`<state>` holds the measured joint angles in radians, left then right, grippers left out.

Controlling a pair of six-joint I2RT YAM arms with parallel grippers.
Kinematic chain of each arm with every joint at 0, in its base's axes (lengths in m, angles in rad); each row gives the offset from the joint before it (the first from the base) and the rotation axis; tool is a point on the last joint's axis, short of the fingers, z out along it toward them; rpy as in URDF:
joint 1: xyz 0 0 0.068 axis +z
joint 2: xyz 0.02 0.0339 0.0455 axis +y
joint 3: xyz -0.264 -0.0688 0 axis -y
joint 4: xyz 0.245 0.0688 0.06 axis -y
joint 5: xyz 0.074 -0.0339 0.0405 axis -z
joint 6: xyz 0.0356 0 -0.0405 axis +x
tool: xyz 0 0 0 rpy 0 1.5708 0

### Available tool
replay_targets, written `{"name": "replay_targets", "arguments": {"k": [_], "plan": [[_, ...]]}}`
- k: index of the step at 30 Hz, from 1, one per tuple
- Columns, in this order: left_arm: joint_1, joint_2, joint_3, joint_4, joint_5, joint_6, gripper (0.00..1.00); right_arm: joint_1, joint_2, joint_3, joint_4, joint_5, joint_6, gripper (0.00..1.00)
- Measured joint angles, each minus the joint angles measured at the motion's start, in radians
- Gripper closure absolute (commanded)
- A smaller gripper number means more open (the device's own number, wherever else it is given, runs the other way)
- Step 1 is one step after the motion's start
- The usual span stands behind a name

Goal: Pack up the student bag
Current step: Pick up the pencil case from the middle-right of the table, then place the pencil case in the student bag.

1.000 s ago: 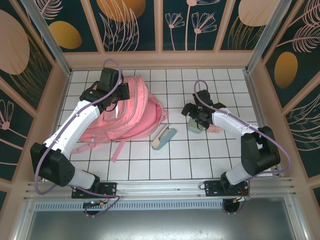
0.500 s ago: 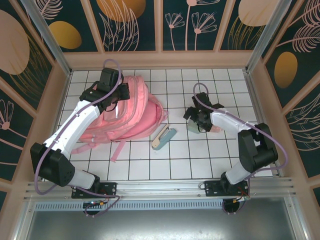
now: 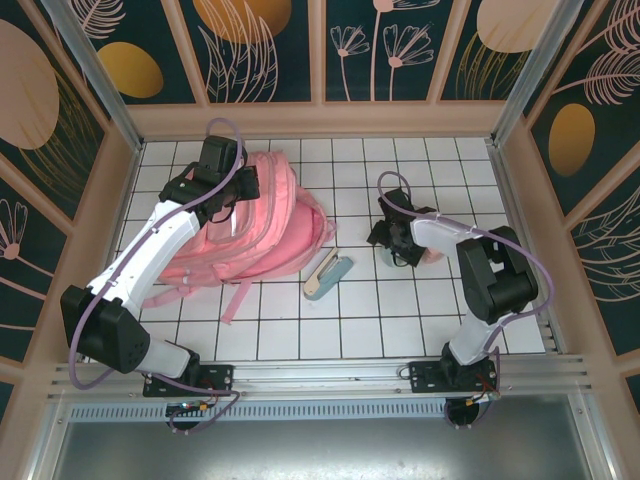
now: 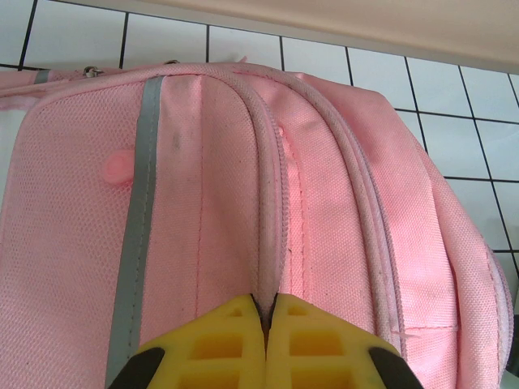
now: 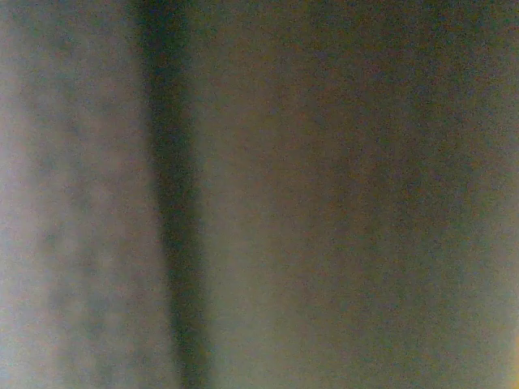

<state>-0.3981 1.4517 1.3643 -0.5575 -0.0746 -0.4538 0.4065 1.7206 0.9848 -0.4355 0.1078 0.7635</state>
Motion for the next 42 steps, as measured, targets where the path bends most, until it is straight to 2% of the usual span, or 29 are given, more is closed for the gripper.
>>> {"name": "replay_targets", "arguments": {"k": [11,17,26,33,42], "plan": [[0.0,-0.006,0.0,0.0,-0.001,-0.001,1.0,0.004,0.001,0.002,-0.014,0.018,-0.033,0.26],[0.006,-0.031,0.0,0.0,-0.002,-0.016,1.0,0.041,-0.031,0.011,-0.015,0.033,-0.064,0.37],[0.036,-0.085,-0.01,0.011,0.005,-0.072,1.0,0.134,-0.149,0.065,0.04,0.016,-0.124,0.39],[0.077,-0.15,-0.084,0.087,0.057,-0.144,1.0,0.243,-0.151,0.141,0.157,-0.129,-0.186,0.39],[0.106,-0.182,-0.109,0.129,0.103,-0.228,1.0,0.338,0.084,0.318,0.361,-0.346,-0.2,0.39]]}}
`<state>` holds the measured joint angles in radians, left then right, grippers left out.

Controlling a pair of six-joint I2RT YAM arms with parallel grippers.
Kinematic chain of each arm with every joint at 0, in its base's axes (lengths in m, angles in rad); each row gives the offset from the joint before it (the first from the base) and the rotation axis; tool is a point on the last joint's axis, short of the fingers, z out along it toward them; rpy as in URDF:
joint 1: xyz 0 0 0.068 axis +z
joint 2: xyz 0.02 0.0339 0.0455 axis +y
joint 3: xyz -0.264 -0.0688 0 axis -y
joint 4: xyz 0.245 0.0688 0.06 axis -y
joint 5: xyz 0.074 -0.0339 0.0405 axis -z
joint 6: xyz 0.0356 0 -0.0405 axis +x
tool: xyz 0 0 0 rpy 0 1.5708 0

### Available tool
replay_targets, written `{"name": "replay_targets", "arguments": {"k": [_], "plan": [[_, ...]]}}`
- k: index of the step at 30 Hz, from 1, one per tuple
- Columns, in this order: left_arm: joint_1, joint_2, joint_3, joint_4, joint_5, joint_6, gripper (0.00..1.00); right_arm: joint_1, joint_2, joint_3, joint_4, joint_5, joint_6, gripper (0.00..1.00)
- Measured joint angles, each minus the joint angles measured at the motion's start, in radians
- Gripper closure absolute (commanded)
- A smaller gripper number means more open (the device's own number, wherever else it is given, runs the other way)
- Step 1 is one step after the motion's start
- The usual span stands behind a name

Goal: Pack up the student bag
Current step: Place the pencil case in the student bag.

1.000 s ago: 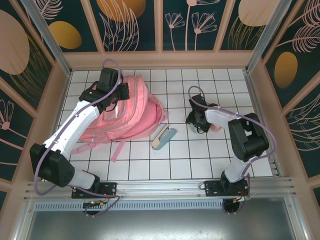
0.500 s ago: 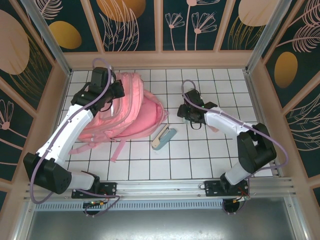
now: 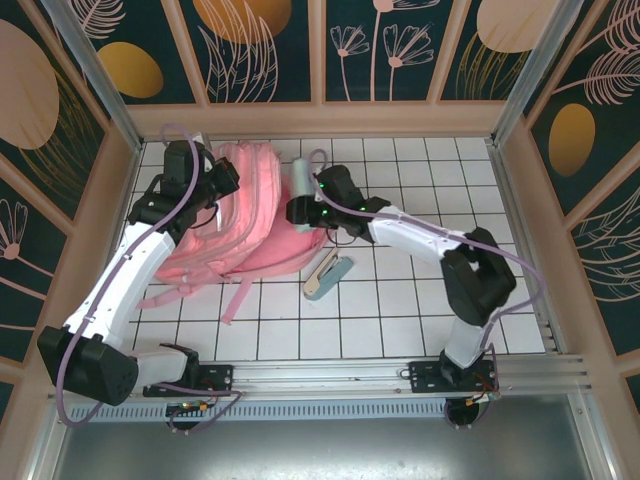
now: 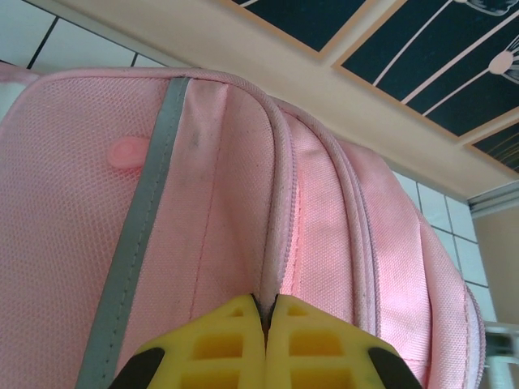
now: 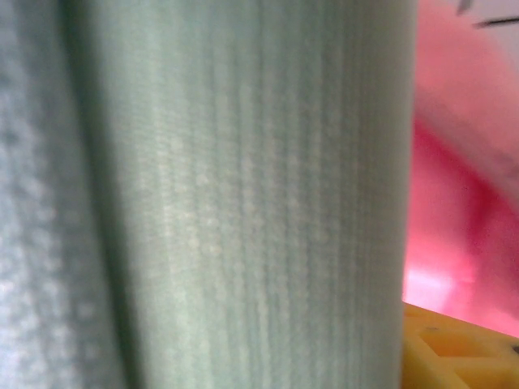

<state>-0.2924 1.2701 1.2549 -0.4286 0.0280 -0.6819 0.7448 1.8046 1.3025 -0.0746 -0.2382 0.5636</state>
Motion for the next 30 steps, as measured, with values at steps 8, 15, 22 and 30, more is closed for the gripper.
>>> {"name": "replay_targets", "arguments": {"k": [8,15,22,30], "plan": [[0.006,0.0,-0.001,0.031,0.039,-0.054,1.0,0.037,0.245,0.141,0.076,-0.148,0.056,0.37],[0.006,0.0,-0.001,0.032,0.043,-0.064,1.0,0.054,0.38,0.277,0.094,-0.203,0.101,0.16],[0.01,0.0,-0.001,0.032,0.046,-0.064,1.0,0.034,0.375,0.266,0.075,-0.171,0.088,0.19],[0.01,0.0,-0.005,0.034,0.062,-0.064,1.0,0.003,0.337,0.206,0.078,-0.154,0.071,0.12]]}}
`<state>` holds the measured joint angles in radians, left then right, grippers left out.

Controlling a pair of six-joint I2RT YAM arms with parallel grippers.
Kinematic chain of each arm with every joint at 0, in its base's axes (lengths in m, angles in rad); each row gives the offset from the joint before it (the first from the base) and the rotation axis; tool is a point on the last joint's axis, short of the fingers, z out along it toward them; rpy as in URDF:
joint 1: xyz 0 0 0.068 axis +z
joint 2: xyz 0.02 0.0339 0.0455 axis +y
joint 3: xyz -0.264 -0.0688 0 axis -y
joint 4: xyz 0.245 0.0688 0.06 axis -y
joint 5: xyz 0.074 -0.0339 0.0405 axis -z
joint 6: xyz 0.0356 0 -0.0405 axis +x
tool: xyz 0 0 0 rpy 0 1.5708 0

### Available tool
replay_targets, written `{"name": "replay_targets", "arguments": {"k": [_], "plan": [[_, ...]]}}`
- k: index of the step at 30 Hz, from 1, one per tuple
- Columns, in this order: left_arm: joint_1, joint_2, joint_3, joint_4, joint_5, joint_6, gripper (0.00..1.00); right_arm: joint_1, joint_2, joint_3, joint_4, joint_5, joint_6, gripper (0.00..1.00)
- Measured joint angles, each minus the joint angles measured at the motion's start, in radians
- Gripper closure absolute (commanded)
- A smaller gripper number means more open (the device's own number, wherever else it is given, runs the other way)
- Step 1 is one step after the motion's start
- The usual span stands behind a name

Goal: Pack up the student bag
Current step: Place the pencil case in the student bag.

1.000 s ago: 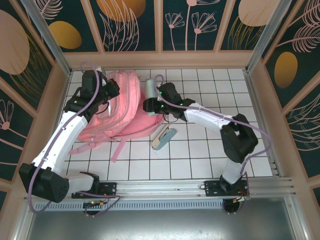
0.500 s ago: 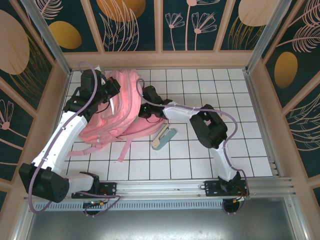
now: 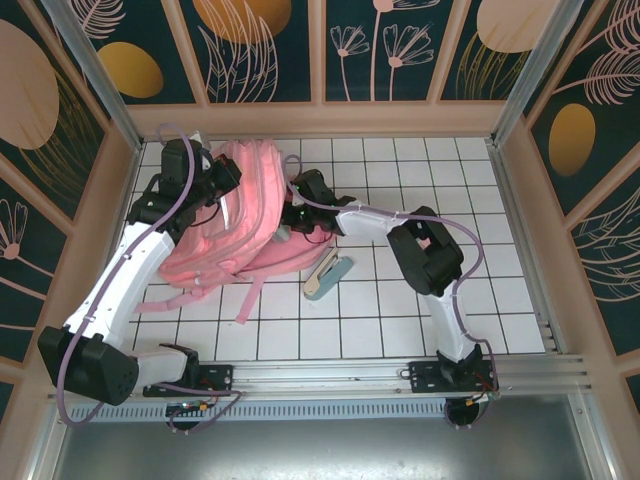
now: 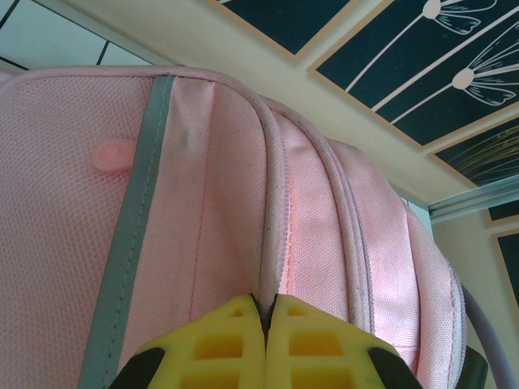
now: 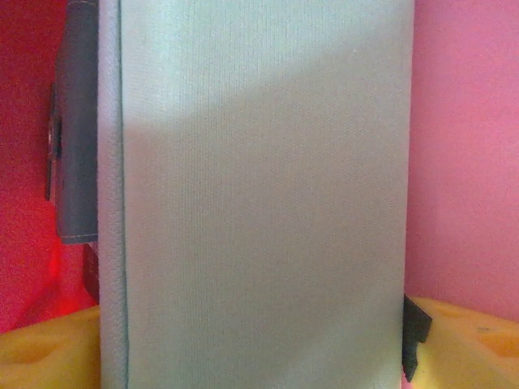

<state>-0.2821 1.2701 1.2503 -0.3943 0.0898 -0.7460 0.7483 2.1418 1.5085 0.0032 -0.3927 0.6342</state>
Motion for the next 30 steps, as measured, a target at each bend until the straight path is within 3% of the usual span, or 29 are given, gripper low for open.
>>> {"name": "replay_targets", "arguments": {"k": [3,14,21,30], "plan": [[0.0,0.0,-0.003,0.001,0.005,0.0,1.0,-0.001,-0.001,-0.008,0.008,-0.011,0.002,0.01],[0.0,0.0,-0.003,0.001,0.007,0.001,1.0,-0.002,-0.017,-0.008,0.015,-0.024,0.006,0.02],[0.0,0.0,-0.004,0.001,0.008,0.005,1.0,-0.008,-0.014,0.003,0.005,-0.037,0.001,0.12],[0.0,0.013,-0.004,0.002,0.025,0.019,1.0,-0.015,-0.023,0.012,-0.048,0.002,-0.016,0.06]]}}
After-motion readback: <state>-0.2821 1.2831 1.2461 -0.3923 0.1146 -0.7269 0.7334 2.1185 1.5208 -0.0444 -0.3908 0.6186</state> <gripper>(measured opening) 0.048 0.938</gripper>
